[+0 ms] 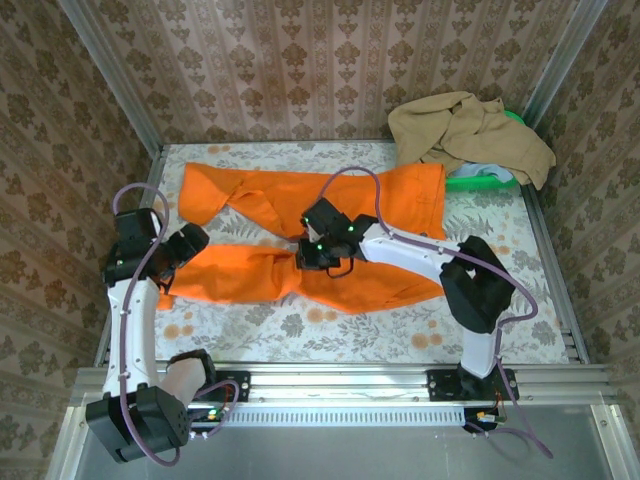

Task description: Fold and stack the trousers

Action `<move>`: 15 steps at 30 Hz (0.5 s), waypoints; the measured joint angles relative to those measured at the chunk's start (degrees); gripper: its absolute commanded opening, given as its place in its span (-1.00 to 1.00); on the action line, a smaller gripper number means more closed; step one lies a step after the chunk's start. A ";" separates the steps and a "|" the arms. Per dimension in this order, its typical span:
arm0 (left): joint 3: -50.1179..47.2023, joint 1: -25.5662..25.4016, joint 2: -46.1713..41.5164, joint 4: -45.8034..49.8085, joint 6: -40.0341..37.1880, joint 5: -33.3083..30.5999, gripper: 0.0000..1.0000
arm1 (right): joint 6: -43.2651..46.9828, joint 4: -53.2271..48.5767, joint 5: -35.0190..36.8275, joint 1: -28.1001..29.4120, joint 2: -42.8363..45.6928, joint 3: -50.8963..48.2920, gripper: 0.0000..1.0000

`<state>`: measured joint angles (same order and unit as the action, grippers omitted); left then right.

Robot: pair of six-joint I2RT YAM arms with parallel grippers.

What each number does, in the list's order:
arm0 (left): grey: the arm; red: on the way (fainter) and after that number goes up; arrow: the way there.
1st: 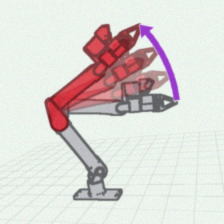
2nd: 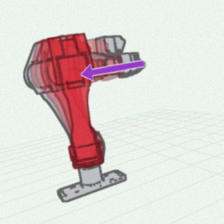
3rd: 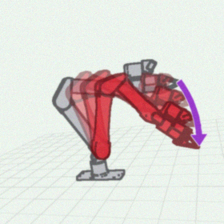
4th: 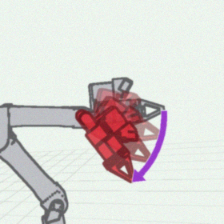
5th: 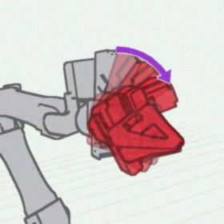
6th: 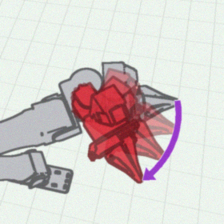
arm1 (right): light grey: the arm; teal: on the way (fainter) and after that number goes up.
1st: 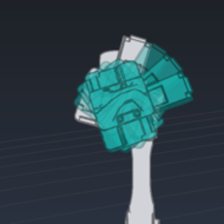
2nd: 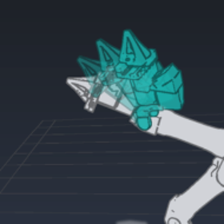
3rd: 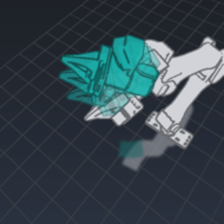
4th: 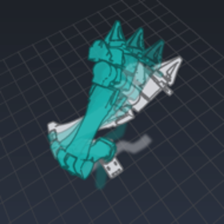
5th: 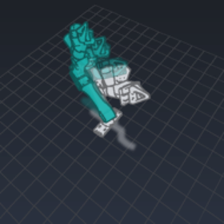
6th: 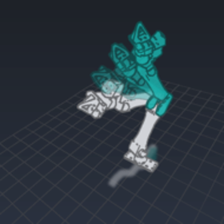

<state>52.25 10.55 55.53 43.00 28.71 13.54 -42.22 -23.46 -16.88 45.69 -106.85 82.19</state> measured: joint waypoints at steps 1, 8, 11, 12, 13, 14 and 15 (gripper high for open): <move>0.02 -0.11 0.17 0.00 -0.02 0.00 0.68 | 0.04 -0.31 -0.50 -0.33 -0.37 2.91 -1.00; 1.77 -1.53 5.31 -0.02 -1.33 -0.04 0.67 | -1.73 0.22 -4.04 -7.85 -13.20 25.83 -0.82; 3.19 -2.58 8.31 0.11 -1.99 -0.13 0.69 | -4.44 0.26 -4.15 -12.20 -21.53 33.73 -0.23; 3.72 -3.13 9.05 0.26 -2.38 -0.31 0.70 | -5.20 -0.35 -4.04 -13.53 -24.55 36.46 -0.12; 4.24 -3.82 9.55 0.50 -2.80 -0.55 0.71 | -5.75 -1.31 -3.74 -14.49 -26.97 38.88 -0.12; 4.79 -4.72 9.77 0.79 -3.15 -0.96 0.72 | -5.99 -2.43 -3.23 -15.58 -29.33 41.18 -0.10; 5.35 -5.95 9.77 1.27 -3.58 -1.66 0.72 | -5.97 -3.72 -2.78 -16.65 -31.10 42.73 -0.04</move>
<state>57.60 4.60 65.30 44.27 25.12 11.88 -48.18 -27.18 -19.66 29.04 -137.95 124.92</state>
